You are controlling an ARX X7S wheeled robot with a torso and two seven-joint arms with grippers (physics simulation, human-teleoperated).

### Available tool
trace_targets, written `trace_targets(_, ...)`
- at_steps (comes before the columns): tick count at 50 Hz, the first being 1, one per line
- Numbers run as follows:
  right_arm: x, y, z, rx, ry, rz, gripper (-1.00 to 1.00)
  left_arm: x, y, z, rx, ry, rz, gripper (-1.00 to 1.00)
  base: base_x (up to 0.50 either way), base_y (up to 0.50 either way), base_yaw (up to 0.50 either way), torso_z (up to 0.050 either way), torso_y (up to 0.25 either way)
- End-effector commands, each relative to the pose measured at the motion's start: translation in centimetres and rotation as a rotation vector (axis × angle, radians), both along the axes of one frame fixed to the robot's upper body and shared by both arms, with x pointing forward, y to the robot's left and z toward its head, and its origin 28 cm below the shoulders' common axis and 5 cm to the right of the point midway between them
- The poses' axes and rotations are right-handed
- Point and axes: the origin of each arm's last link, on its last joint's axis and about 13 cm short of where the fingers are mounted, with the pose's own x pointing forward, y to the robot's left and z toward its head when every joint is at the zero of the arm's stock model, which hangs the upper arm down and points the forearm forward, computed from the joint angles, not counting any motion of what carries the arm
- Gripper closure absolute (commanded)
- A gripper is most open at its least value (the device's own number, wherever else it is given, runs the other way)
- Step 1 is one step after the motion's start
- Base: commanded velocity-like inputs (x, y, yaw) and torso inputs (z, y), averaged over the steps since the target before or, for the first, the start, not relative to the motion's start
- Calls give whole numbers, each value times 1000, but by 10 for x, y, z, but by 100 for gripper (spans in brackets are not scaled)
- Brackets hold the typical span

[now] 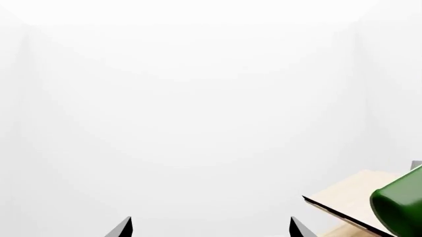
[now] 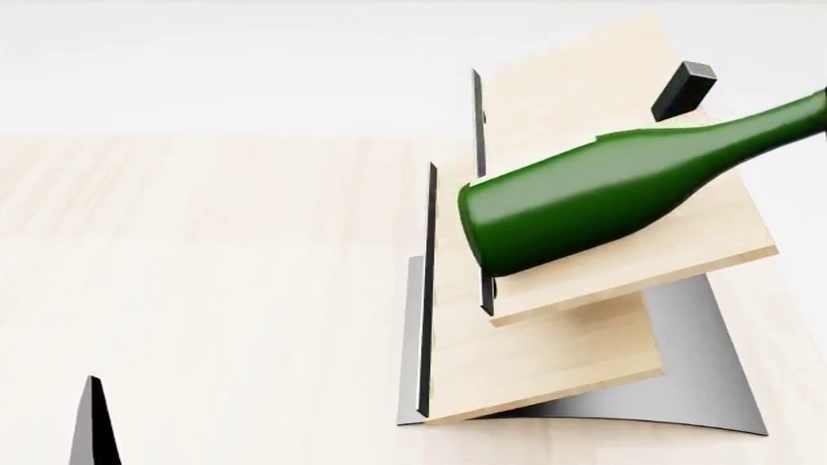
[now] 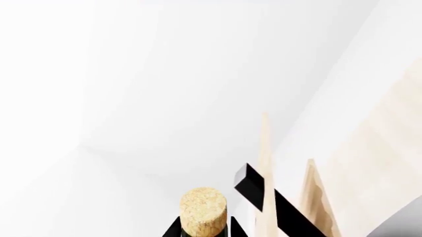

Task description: Put the wine bottle on the wine rack.

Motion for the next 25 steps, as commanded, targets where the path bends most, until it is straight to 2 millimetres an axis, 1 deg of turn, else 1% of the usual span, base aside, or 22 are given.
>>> trace_targets(1, 1, 0, -3, -16, -2, 1, 100, 0, 0, 0, 0, -1, 1, -100, 0, 0, 0, 0, 0)
trace_targets(8, 1, 0, -4, -8, 2, -1, 100, 0, 0, 0, 0, 0, 0, -100, 0, 0, 0, 0, 0)
trace_targets(9, 1, 0, -5, -8, 3, 4, -100, 0, 0, 0, 0, 0, 1, -100, 0, 0, 3, 0, 0)
trace_targets(25, 1, -2, -7, -4, 1, 1, -100, 0, 0, -1, 1, 1, -1, -100, 0, 0, 0, 0, 0)
